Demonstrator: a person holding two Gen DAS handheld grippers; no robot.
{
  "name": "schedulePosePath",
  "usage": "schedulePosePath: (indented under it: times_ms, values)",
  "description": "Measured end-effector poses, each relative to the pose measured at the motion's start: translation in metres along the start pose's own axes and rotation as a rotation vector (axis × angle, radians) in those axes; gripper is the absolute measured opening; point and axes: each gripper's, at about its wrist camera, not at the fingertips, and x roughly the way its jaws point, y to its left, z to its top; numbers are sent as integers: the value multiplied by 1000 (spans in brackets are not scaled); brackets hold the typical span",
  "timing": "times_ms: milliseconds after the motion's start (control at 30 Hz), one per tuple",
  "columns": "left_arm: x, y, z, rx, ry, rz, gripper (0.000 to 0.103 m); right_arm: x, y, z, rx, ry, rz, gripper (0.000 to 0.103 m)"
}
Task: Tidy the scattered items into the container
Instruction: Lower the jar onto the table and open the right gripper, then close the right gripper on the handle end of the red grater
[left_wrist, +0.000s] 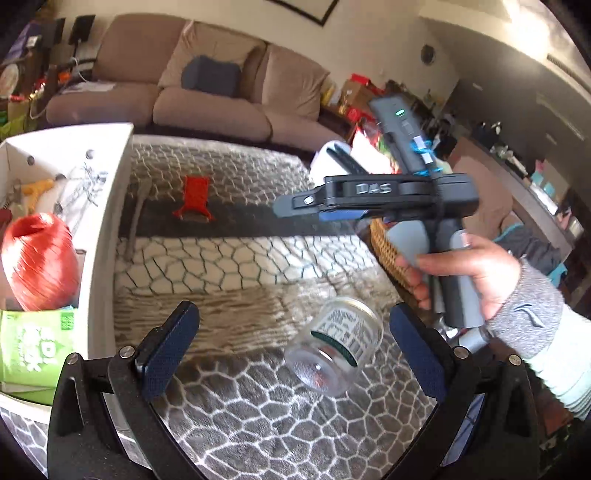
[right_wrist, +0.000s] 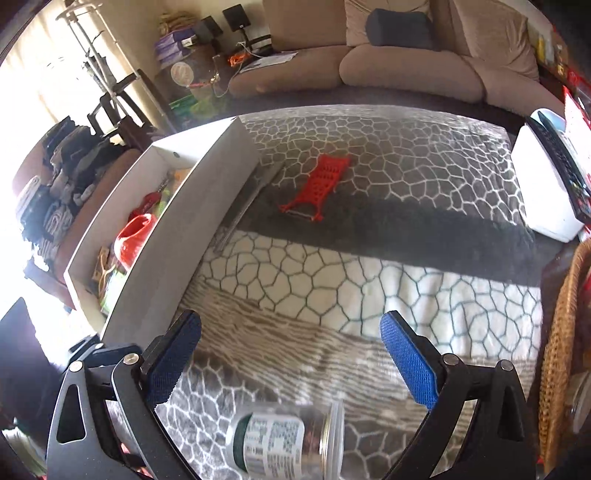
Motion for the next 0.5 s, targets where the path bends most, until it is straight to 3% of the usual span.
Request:
schedulePosePath:
  times_ms: [133, 267, 500]
  values:
    - [-13, 28, 15, -77, -31, 59, 103, 44, 0, 44, 78, 18, -2, 100]
    - [-18, 63, 23, -193, -30, 86, 103, 102, 2, 81, 150, 96, -99, 100]
    - [-12, 106, 20, -329, 6, 124, 103, 181, -4, 105, 221, 139, -238, 100]
